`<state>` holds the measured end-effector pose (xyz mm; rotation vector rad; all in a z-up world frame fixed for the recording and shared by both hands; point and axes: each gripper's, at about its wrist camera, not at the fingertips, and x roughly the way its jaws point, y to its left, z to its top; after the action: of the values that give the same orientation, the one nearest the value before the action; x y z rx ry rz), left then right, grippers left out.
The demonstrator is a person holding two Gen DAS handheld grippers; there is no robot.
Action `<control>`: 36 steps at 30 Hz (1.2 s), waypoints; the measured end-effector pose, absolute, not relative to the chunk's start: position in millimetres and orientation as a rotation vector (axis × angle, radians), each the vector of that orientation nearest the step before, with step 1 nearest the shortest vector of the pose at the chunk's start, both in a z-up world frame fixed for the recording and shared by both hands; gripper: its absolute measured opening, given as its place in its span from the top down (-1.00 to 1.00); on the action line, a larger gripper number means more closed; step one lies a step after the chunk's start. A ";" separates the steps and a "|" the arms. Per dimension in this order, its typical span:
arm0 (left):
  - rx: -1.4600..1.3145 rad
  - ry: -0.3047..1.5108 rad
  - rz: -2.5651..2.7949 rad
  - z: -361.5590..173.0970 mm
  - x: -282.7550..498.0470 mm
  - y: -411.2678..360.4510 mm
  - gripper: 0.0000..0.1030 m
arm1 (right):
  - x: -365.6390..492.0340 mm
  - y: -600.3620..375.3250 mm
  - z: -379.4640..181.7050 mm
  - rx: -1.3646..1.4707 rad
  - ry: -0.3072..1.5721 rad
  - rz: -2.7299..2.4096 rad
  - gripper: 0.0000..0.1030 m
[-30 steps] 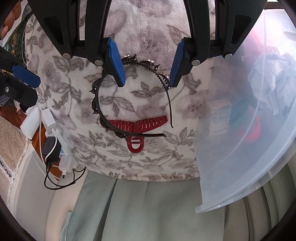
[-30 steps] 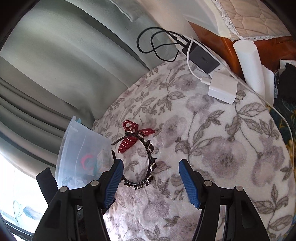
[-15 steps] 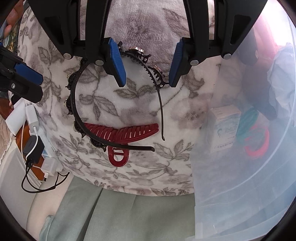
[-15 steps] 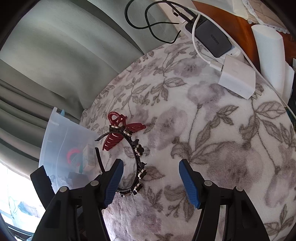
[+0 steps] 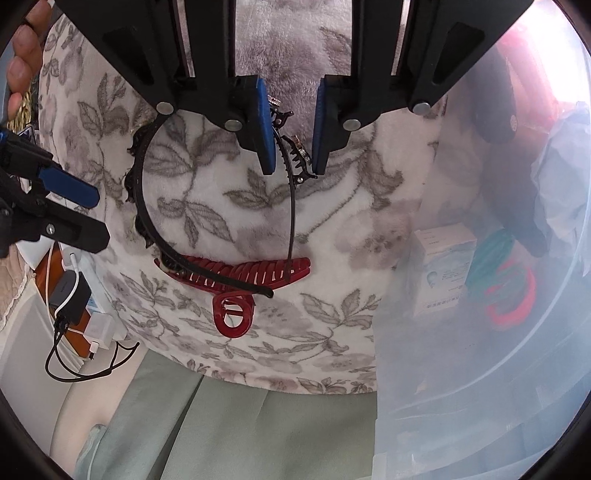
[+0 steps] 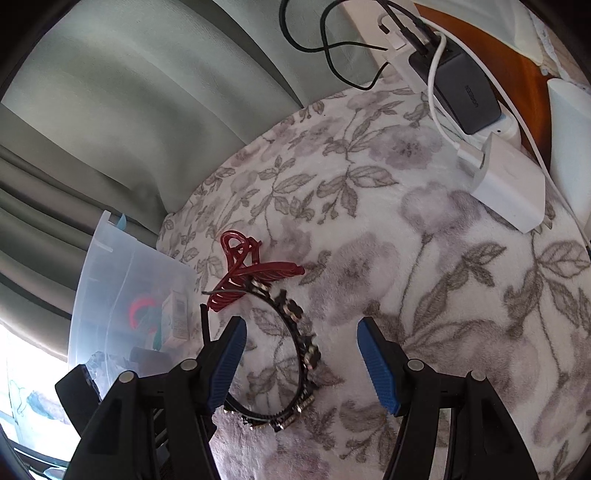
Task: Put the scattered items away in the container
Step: 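Lower the left tool onto the black headband while the right tool reaches the red claw clip, then close the left tool on the headband while the right tool grasps the red claw clip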
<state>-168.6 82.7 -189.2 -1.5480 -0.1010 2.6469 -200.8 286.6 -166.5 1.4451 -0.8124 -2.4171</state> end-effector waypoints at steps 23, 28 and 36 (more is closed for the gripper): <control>-1.591 -0.057 2.611 -199.5 -164.3 73.3 0.61 | -297.7 188.6 -177.9 1.530 -0.261 -2.320 -0.28; -1.585 -0.067 2.605 -200.4 -166.4 72.1 0.61 | -302.1 178.9 -192.9 1.599 -0.191 -2.303 0.05; -1.573 -0.058 2.605 -201.1 -170.2 73.4 0.59 | -281.5 208.8 -189.8 1.593 -0.230 -2.368 0.29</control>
<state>-170.2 73.4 -201.1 -1.5730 -0.0580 2.6051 -281.5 208.8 -189.8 1.5935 -0.2297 -2.3679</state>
